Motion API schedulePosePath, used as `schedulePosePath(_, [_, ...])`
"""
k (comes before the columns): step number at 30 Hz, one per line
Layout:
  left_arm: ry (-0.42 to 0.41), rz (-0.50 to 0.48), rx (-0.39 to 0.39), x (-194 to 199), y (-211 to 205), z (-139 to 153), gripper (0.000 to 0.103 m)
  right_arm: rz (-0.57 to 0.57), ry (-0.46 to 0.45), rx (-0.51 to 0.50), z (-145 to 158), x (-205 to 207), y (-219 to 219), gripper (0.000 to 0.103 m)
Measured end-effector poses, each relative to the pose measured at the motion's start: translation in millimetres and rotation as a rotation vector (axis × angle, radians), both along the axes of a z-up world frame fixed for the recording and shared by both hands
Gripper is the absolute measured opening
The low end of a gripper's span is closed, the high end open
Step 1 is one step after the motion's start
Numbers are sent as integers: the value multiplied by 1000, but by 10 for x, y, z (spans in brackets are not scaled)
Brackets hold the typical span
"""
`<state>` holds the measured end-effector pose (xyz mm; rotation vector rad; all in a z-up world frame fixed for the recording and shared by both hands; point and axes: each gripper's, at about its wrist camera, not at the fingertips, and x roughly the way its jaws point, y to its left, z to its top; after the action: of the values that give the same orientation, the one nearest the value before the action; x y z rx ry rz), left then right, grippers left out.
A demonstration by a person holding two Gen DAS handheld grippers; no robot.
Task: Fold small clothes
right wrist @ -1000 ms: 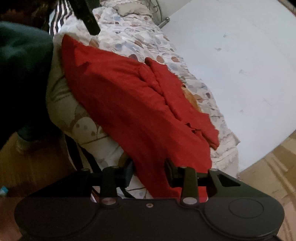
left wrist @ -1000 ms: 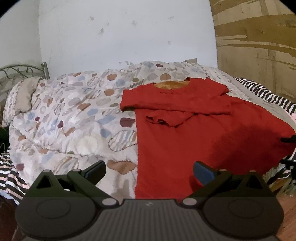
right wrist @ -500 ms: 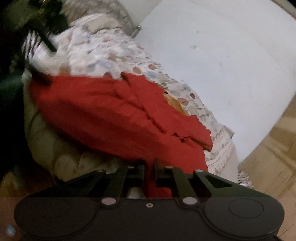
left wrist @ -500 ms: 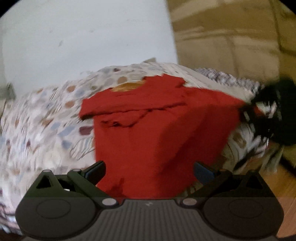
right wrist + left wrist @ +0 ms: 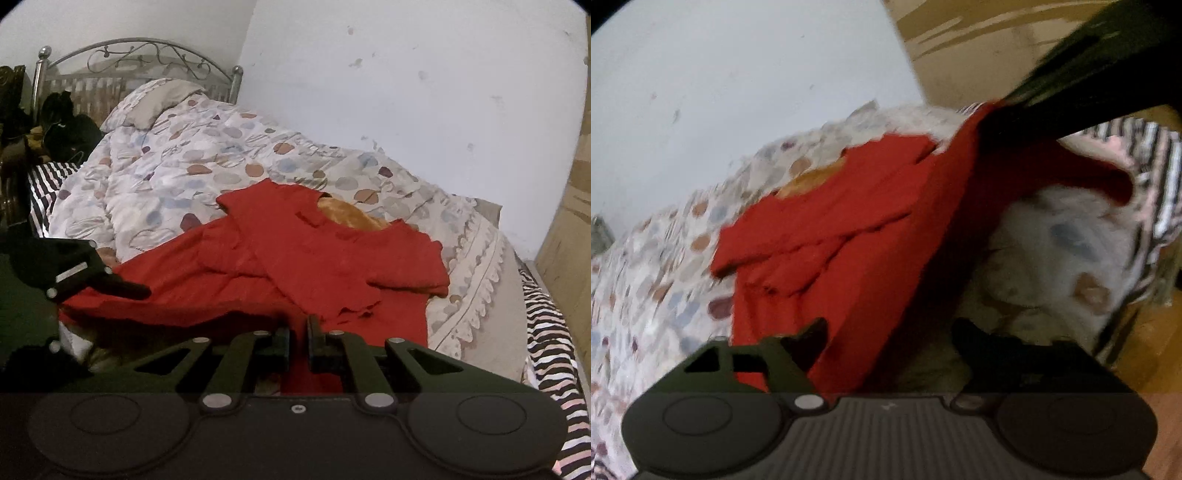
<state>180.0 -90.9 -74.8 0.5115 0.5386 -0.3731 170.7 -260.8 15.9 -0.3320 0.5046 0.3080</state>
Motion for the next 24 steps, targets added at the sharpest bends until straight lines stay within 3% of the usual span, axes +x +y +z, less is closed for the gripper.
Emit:
schedulePosePath(2, [13, 37, 27, 62, 120, -15, 47, 0, -5, -2, 16, -14, -6, 8])
schedulePosePath(3, [27, 54, 43, 98, 177, -31, 43, -1, -6, -1, 16, -18, -12, 8])
schedulePosePath(11, [50, 136, 106, 44, 725, -82, 39, -36, -20, 28, -37, 2, -22, 8])
schedulePosePath(17, [58, 134, -27, 8, 1016, 111, 14, -19, -19, -1, -125, -84, -40, 8])
schedulePosePath(24, [-9, 95, -114, 271, 1045, 550, 9, -41, 30, -24, -296, -170, -97, 12])
